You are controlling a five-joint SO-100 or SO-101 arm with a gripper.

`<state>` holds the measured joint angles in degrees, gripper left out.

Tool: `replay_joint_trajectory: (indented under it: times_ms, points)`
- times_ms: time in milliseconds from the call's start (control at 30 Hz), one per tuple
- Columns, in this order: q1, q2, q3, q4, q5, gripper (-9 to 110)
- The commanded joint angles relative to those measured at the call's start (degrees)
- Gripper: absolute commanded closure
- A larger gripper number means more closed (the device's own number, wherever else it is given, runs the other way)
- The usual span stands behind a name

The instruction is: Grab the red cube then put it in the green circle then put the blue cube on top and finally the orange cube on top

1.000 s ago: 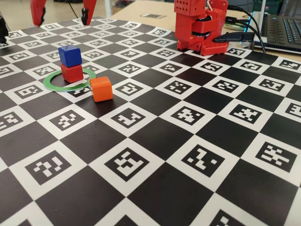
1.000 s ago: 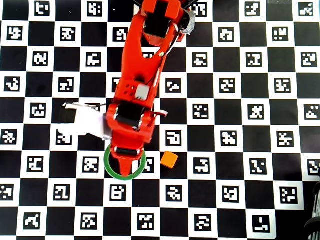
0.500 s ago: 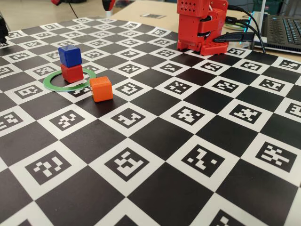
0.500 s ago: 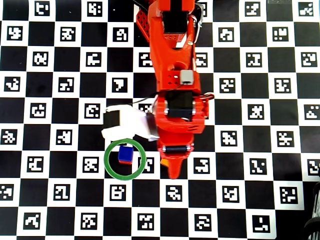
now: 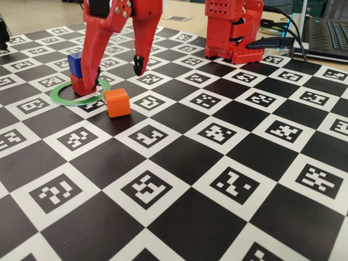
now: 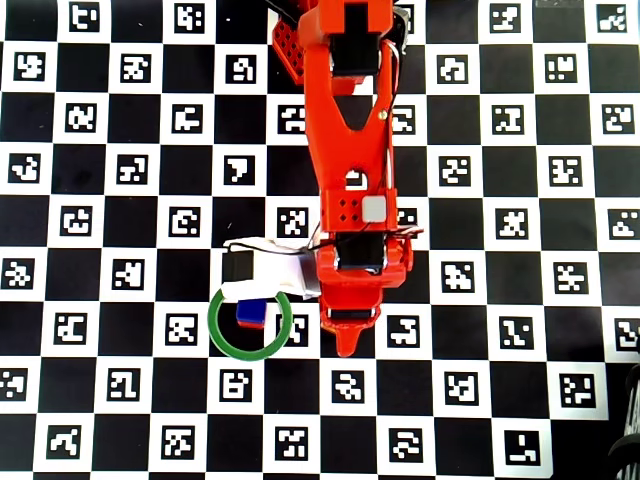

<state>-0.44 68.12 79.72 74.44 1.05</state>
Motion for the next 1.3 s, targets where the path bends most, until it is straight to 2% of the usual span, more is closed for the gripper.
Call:
replay_joint_trajectory:
  times_ms: [0,567,1000,1267]
  points:
    - [0.4,0.7,-0.9,-1.9,0.7,57]
    - [0.3,-2.2,-1.2,-5.4,3.3,57]
    - [-0.1,-2.2,-1.0,-6.2,17.1,57]
    - [-0.3,-2.2,0.0,-8.2,19.9,58]
